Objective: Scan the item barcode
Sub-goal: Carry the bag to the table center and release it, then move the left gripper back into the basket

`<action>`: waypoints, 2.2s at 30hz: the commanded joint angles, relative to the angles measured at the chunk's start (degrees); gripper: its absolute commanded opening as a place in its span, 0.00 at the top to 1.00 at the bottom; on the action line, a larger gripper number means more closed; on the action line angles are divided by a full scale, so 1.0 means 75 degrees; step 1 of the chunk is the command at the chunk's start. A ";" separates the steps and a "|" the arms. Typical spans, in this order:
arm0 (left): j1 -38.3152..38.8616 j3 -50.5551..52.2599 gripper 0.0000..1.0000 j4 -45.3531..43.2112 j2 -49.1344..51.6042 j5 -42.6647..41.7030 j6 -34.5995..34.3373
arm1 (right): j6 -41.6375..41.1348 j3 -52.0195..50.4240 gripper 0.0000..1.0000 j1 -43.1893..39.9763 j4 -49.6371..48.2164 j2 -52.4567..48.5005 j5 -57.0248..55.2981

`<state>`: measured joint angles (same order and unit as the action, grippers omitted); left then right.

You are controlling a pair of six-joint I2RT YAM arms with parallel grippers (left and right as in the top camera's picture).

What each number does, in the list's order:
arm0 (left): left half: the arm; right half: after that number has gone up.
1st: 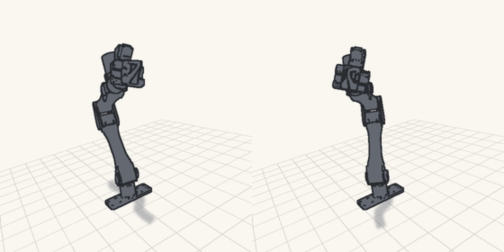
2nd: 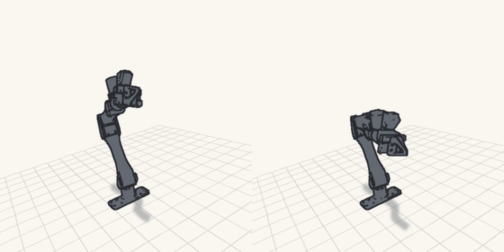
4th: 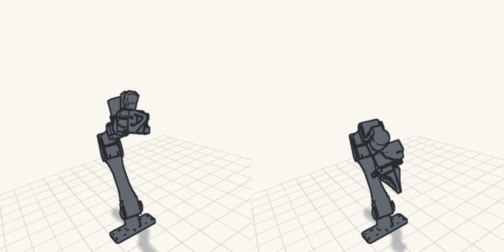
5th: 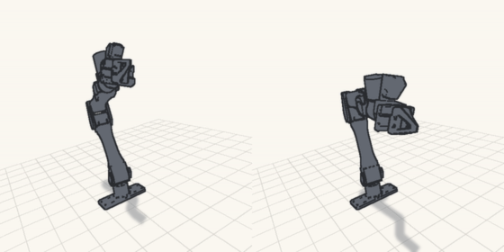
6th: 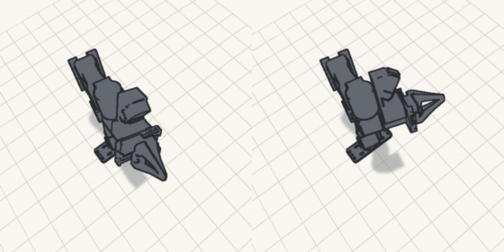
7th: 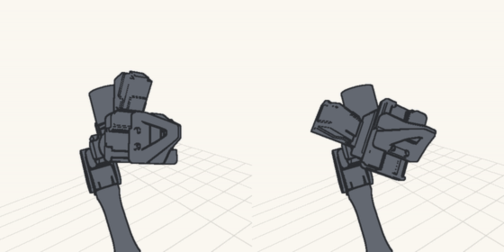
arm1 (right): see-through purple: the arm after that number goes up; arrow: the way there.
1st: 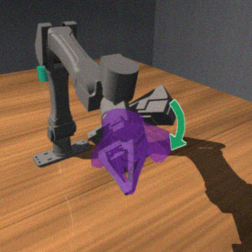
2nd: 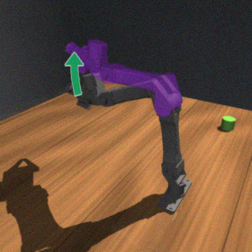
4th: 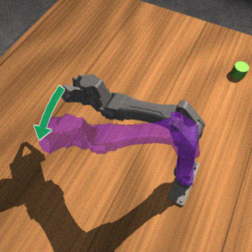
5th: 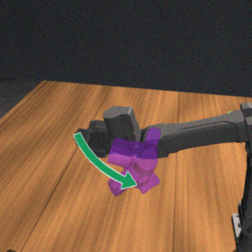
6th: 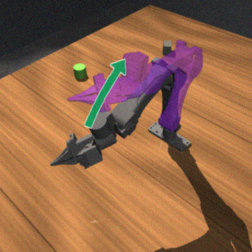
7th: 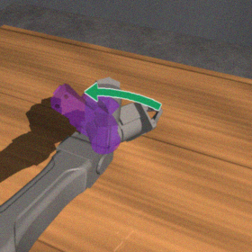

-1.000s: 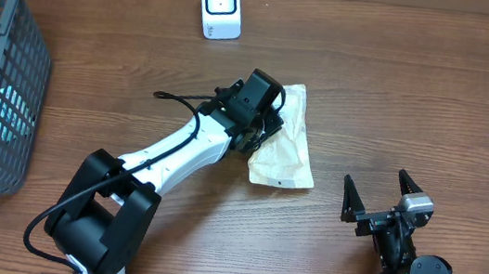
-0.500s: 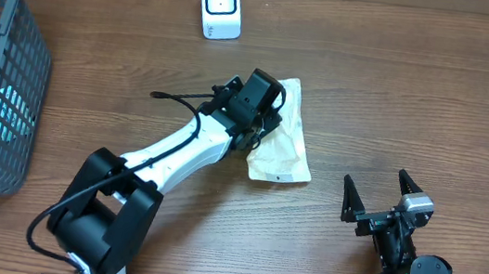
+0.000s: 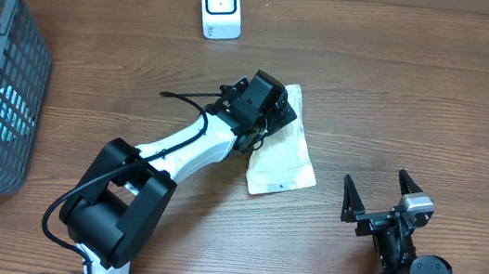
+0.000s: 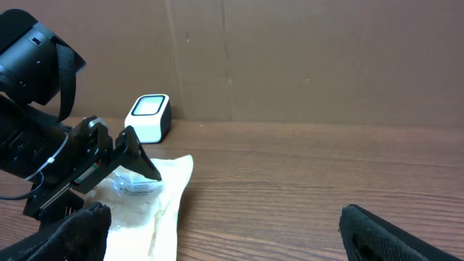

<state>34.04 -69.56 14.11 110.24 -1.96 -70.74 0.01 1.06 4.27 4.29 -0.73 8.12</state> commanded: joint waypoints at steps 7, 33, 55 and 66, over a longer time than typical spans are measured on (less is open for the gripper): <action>-0.0484 -0.0551 0.00 0.1262 -0.0525 0.0032 0.1947 | -0.0026 -0.0082 0.00 0.0029 -0.0035 0.0076 0.0006; -0.3515 -0.8658 0.02 0.9398 -0.0836 0.0571 0.7650 | -0.0029 -0.0082 0.00 0.0029 -0.0035 0.0076 0.0006; -0.9702 -0.9602 0.07 1.0576 -0.0799 0.0425 0.6065 | -0.0026 -0.0082 0.00 0.0029 -0.0035 0.0076 0.0006; -1.0710 -0.7498 0.22 0.9670 -0.0522 0.0536 0.7239 | -0.0026 -0.0082 0.00 0.0029 -0.0035 0.0076 0.0006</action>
<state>-45.69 -129.80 87.92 105.19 1.78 -21.12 -0.01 1.06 4.25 4.29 -0.73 8.14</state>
